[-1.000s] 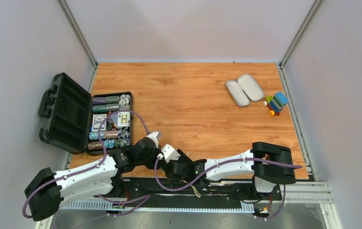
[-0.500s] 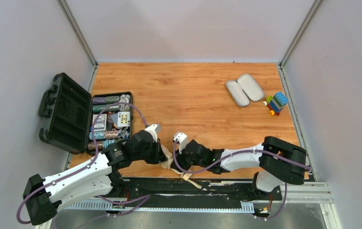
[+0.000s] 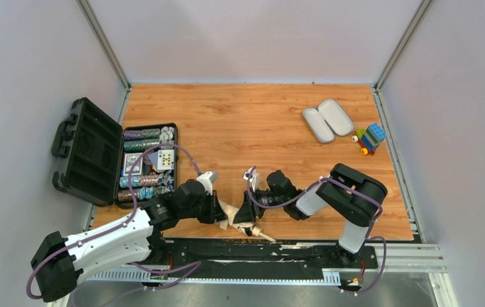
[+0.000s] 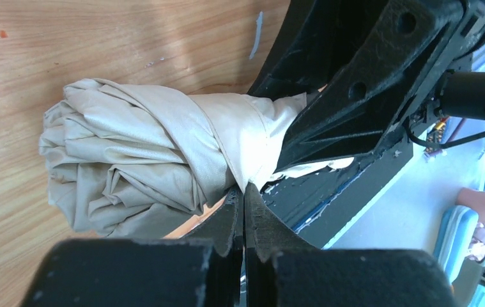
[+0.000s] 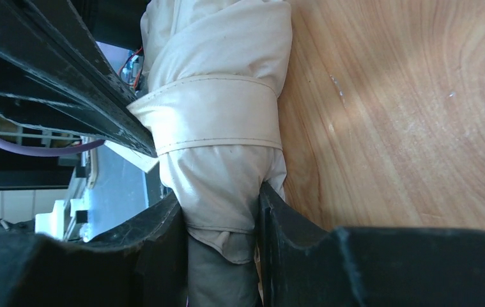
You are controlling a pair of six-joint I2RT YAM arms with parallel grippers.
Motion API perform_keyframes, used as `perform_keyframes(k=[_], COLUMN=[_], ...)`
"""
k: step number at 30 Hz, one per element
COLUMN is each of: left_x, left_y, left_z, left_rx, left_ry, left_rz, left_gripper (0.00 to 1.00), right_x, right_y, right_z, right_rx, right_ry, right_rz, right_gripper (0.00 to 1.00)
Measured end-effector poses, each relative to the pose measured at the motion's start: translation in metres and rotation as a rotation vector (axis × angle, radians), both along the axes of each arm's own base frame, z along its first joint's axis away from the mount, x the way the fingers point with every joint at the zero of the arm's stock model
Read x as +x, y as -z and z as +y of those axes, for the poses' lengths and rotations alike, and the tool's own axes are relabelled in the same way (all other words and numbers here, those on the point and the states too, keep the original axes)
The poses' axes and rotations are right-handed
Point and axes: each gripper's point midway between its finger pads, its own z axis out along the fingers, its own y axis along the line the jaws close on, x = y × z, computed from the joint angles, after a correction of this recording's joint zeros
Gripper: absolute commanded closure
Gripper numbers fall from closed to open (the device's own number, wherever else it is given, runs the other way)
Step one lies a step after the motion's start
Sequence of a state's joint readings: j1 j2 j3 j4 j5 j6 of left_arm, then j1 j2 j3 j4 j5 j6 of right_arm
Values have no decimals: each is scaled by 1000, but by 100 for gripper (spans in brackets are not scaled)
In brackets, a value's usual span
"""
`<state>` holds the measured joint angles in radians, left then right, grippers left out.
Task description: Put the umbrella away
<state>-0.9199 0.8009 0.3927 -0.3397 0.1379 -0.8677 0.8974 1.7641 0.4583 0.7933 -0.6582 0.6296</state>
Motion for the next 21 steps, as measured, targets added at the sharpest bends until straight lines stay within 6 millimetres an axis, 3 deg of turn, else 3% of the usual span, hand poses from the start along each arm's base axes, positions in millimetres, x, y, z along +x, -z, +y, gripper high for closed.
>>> perform_keyframes(k=[5, 12, 21], left_x=[-3, -5, -6], left_y=[6, -5, 20], left_z=[-6, -4, -9], left_rx=[-81, -136, -160], left_ry=[-6, -47, -91], left_rz=[6, 10, 33], left_gripper=[100, 100, 100], right_x=[-1, -2, 0], right_y=[1, 2, 6], right_z=[-2, -4, -7], right_rx=[28, 56, 76], right_ry=[-21, -39, -32], right_rz=[56, 125, 220], right_gripper=[100, 100, 100])
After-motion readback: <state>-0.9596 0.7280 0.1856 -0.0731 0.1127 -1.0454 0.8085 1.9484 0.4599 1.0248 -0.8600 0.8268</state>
